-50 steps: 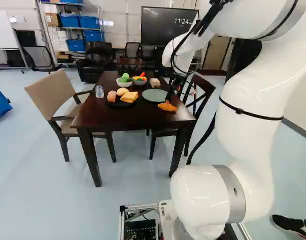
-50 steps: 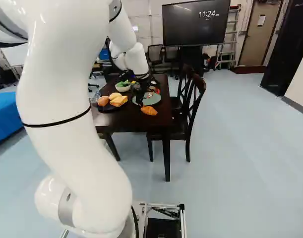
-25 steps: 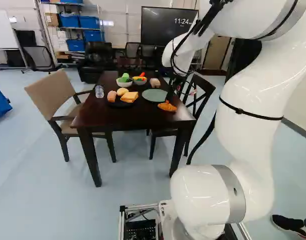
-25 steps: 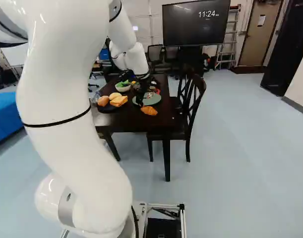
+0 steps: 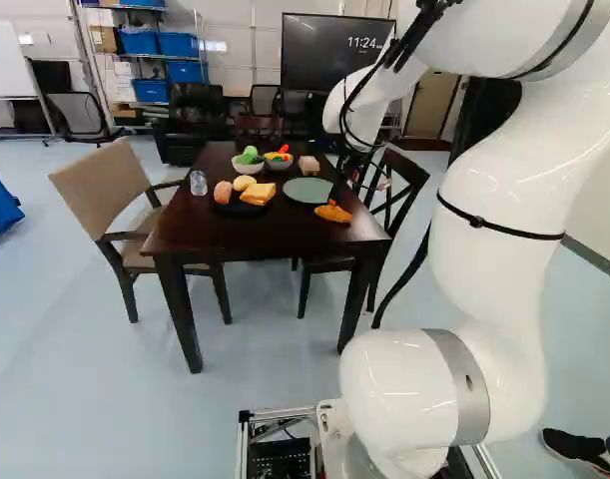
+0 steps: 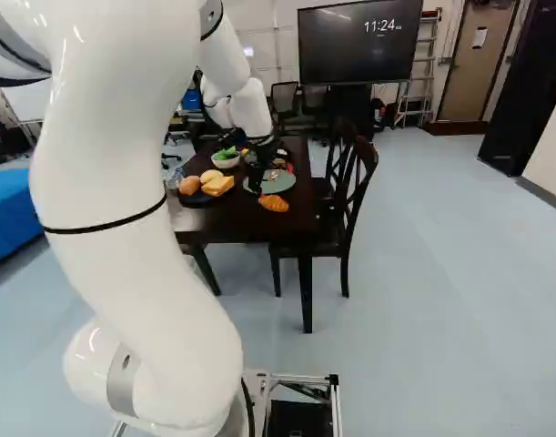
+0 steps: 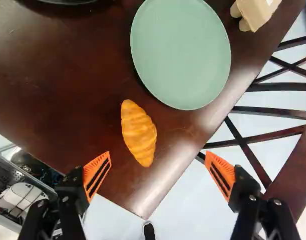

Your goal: Move the croissant to the empty plate

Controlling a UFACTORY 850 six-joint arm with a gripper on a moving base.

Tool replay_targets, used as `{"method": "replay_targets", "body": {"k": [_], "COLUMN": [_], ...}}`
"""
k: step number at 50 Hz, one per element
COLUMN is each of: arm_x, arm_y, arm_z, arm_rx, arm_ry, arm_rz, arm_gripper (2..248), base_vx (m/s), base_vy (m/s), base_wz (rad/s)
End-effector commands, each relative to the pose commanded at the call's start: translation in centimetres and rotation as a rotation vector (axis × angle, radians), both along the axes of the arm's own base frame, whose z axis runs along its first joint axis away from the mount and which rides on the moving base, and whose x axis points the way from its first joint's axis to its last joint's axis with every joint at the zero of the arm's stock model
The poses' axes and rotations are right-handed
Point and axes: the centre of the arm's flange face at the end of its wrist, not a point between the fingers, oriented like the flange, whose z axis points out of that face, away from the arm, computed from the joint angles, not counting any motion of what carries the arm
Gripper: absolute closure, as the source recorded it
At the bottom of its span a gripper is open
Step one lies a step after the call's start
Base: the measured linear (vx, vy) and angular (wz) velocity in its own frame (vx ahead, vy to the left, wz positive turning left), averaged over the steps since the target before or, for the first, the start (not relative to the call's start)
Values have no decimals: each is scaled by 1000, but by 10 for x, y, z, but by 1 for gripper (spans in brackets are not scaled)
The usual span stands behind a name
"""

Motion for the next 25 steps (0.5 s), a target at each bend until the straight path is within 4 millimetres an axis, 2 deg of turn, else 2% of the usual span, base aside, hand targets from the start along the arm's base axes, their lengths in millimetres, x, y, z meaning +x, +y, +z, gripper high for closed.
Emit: {"method": "replay_targets", "body": {"k": [25], "arm_x": [0], "arm_y": [2], "arm_z": [0], "arm_rx": [31], "arm_ry": [-3], "arm_rz": [-25], "arm_gripper": [3], "base_vx": [0], "base_vy": [0], "base_wz": [0]}}
